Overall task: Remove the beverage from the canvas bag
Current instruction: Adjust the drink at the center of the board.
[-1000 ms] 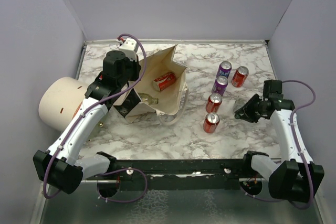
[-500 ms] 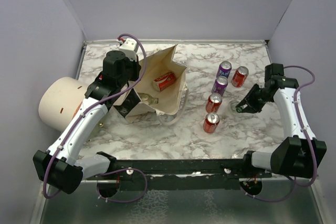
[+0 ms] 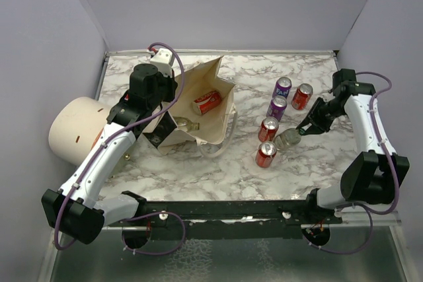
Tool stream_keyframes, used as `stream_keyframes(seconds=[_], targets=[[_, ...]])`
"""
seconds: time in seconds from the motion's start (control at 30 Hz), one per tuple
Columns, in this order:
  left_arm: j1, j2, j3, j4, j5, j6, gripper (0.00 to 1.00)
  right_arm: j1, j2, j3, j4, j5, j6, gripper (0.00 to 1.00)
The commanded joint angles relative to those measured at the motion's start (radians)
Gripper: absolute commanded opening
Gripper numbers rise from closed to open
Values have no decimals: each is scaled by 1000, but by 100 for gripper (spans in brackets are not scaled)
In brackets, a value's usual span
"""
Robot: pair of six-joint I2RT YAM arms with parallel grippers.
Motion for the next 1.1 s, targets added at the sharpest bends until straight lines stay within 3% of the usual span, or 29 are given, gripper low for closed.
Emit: stream_keyframes(seconds=[0.0,0.23,0.67,0.8,0.93,1.07], targets=[[6,-17,11,18,14,3,0,0,13,65,16,-55,-33,2],[8,-6,20,34,21,0,0,21,47,127,1,-40,-70,4],[8,-9,49,27,28,2,0,175,110,189,-39,149,-64,15],[8,-6,63,23,29,6,0,206,131,215,-45,178,-74,26],[8,-9,73,23,31,2,0,215,137,206,-22,137,-90,43],[8,-14,84,18,25,2,0,216,138,197,3,96,-121,53]])
